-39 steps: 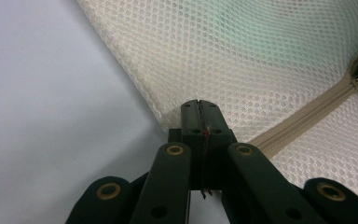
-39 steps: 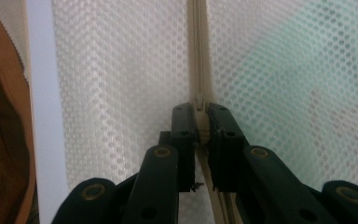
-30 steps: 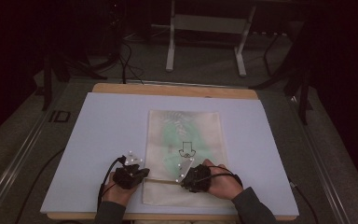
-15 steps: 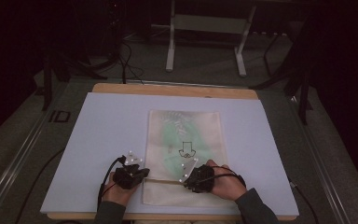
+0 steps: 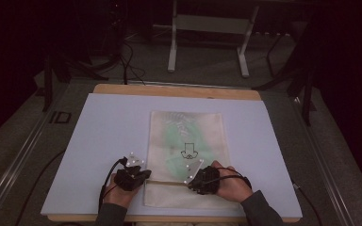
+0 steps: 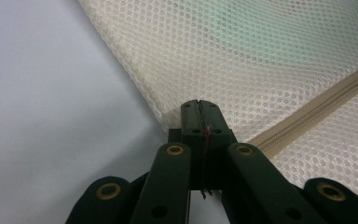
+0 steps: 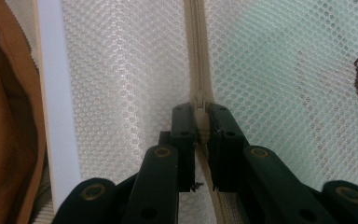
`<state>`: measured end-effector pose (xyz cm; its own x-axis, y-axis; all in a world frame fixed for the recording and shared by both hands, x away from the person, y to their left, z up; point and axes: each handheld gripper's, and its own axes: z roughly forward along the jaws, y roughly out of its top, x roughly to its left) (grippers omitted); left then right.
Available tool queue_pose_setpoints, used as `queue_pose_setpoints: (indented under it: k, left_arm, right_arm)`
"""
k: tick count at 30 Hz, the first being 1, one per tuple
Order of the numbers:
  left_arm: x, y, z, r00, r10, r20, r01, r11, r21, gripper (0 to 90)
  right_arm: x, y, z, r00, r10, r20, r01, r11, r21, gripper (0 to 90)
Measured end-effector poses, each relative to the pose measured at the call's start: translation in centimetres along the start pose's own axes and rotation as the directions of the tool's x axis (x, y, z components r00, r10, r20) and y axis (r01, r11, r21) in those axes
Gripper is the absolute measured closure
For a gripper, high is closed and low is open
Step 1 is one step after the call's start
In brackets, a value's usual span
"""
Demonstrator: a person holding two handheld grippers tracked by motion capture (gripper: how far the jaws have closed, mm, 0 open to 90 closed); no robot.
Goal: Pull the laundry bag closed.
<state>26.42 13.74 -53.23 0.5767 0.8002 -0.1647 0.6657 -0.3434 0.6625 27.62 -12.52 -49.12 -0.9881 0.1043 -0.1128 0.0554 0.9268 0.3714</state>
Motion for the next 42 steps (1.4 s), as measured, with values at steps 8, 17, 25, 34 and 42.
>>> queue_pose_setpoints:
  k: [8, 17, 25, 34, 42]
  left_arm:
    - [0.0, 0.0, 0.0, 1.0000, -0.001, 0.001, 0.001, 1.0000, -0.001, 89.7]
    - [0.0, 0.0, 0.0, 1.0000, -0.002, 0.004, 0.002, 1.0000, -0.001, 89.7]
    - [0.0, 0.0, 0.0, 1.0000, -0.006, 0.006, 0.006, 1.0000, -0.003, 89.7]
    - [0.1, 0.0, 0.0, 1.0000, -0.006, 0.006, 0.006, 1.0000, -0.002, 89.7]
    - [0.1, -0.1, 0.0, 1.0000, -0.006, 0.007, 0.006, 1.0000, -0.004, 89.7]
  right_arm:
    - [0.0, -0.1, -0.3, 1.0000, 0.001, 0.004, -0.001, 1.000, -0.005, 82.2]
    - [0.0, -0.5, -0.7, 0.9999, 0.015, 0.006, -0.015, 1.000, -0.011, 82.2]
    - [-0.1, -1.0, -1.1, 0.9996, 0.026, 0.010, -0.025, 0.999, -0.019, 82.2]
    - [-0.2, -1.6, -1.4, 0.9991, 0.038, 0.016, -0.038, 0.999, -0.022, 82.2]
    - [-0.2, -1.8, -1.5, 0.9991, 0.039, 0.016, -0.039, 0.999, -0.028, 82.2]
